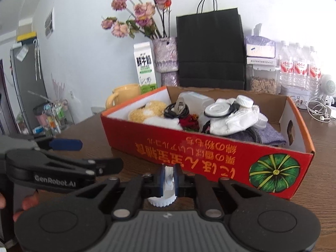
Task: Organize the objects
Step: 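Grasp the last white cap with the left gripper while the right gripper holds its cap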
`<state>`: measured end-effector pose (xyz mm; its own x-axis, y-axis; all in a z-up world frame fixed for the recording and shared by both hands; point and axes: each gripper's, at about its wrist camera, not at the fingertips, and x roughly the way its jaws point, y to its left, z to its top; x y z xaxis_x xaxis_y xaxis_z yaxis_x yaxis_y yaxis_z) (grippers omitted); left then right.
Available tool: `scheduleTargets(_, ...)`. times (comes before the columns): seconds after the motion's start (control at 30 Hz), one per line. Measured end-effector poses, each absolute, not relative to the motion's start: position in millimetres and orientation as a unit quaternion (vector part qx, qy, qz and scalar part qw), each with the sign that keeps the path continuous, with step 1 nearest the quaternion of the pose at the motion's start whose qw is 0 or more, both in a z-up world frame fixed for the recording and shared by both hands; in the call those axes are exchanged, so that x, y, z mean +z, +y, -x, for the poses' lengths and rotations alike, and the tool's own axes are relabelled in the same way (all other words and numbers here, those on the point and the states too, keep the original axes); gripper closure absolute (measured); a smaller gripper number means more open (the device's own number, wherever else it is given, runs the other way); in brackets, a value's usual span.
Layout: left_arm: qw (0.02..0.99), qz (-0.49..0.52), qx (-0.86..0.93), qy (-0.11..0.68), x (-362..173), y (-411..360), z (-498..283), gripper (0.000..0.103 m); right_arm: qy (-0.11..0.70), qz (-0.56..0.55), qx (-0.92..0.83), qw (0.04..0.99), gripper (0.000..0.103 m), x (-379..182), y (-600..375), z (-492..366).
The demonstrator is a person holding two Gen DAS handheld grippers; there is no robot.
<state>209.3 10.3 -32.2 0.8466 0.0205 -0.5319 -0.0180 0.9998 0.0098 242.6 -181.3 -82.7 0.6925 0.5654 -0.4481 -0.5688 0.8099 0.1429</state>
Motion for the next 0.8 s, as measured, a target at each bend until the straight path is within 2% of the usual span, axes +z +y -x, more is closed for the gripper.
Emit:
scheduleTargets(0.2, 0.959, -0.007, -0.02, 0.283, -32.5, -2.4, -211.2, 0.0, 0.214, -0.025, 0.293, 0.932, 0.095, -73.6, -201.3, -239.8)
scheduleTargets(0.67, 0.943, -0.024, -0.055, 0.326, -51.2, -53.4, -233.7, 0.002, 0.21, -0.029, 0.252, 0.944, 0.095, -77.8, -242.6, -239.0)
scheduleTargets(0.77, 0.942, -0.022, -0.052, 0.33, -53.5, -57.1, -235.5, 0.013, 0.208, -0.025, 0.255, 0.944, 0.095, -77.8, -241.0, -237.4)
scheduleTargets(0.8, 0.942, -0.021, -0.054, 0.33, -53.8, -57.8, -235.1, 0.033, 0.208, -0.025, 0.256, 0.944, 0.095, -78.0, -240.6, -237.0)
